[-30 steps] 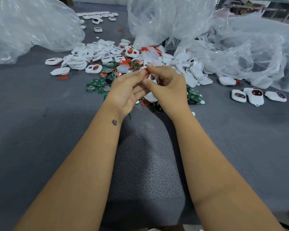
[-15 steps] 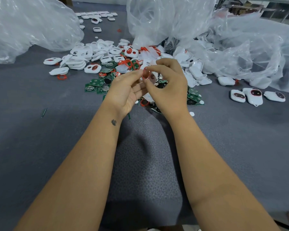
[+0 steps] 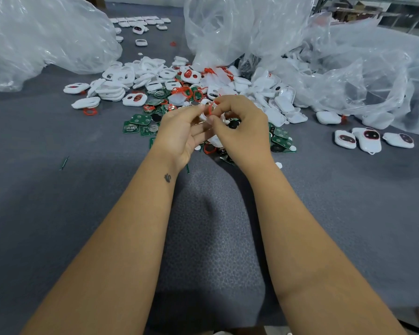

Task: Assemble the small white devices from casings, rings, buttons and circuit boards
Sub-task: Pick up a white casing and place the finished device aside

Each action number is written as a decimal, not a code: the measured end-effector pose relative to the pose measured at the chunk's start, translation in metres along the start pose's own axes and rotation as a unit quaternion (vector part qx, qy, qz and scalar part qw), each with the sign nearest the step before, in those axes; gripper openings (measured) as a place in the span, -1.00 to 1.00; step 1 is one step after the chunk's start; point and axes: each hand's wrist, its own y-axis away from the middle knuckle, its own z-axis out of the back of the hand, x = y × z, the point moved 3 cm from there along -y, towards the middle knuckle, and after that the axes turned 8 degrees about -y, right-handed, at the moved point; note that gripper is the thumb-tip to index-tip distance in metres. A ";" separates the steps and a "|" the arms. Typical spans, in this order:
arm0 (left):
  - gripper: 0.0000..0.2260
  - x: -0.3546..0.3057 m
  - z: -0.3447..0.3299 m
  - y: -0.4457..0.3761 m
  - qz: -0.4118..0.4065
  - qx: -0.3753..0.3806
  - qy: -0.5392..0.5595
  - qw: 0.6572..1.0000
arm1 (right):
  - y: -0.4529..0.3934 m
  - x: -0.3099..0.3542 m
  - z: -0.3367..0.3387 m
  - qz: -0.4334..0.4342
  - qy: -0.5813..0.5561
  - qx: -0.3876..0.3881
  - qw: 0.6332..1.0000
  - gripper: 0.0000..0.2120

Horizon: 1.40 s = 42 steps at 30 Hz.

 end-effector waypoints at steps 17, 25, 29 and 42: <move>-0.87 0.001 -0.003 0.001 -0.010 0.003 -0.046 0.999 | 0.001 0.005 0.003 -0.018 0.006 -0.028 0.999 -0.53; -0.86 0.002 -0.005 0.001 -0.015 0.003 -0.003 1.000 | 0.004 0.010 0.000 -0.020 -0.004 -0.055 0.998 -0.47; -0.84 0.000 -0.005 0.002 -0.006 0.021 0.016 1.000 | 0.003 0.010 0.000 -0.021 -0.032 -0.062 0.997 -0.41; -0.82 -0.001 -0.004 0.000 -0.026 0.016 -0.011 0.999 | 0.001 0.000 -0.006 -0.162 -0.237 -0.010 0.958 -0.54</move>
